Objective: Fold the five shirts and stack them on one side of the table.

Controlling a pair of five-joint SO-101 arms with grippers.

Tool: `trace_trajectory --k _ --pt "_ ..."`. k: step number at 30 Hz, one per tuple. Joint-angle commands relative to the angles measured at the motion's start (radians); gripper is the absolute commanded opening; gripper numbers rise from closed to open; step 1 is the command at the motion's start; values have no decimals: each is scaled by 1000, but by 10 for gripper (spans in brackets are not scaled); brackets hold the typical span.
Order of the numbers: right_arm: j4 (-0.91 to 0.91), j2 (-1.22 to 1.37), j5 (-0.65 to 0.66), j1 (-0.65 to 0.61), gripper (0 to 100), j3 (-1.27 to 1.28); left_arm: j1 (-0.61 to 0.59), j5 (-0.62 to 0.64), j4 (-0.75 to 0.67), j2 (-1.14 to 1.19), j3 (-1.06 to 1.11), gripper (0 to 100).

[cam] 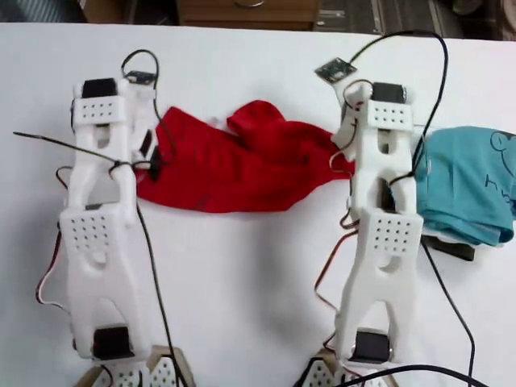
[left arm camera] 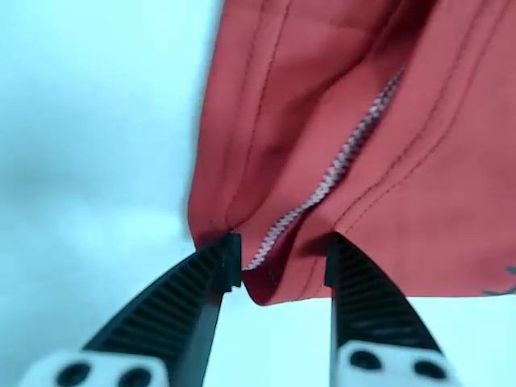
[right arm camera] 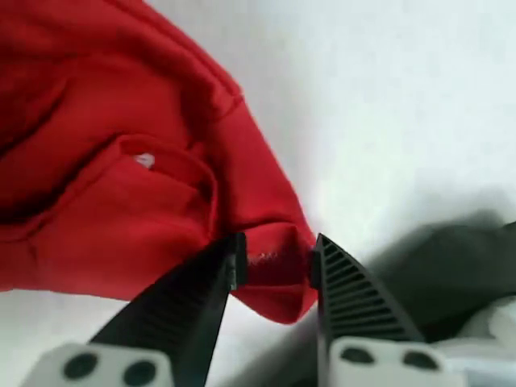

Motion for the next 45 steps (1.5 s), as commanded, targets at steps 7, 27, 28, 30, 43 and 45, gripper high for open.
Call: trace_trajectory --k 7,27,28,30,43,45 --pt "28 -107 -23 -4 138 -89 -5 -11 14 -58 -27 196" --pt "82 -88 -94 16 137 -44 -3 -11 3 -60 -33 196" --pt "84 -77 -94 18 136 -32 -3 -11 3 -60 -33 196" --pt "84 -64 -94 27 111 -2 -3 -11 0 -60 -35 196" --pt "113 -289 -94 137 57 207 -3 -11 -5 -58 -35 196" --pt "113 -384 -91 139 55 311 -3 -9 -15 -58 -35 196"
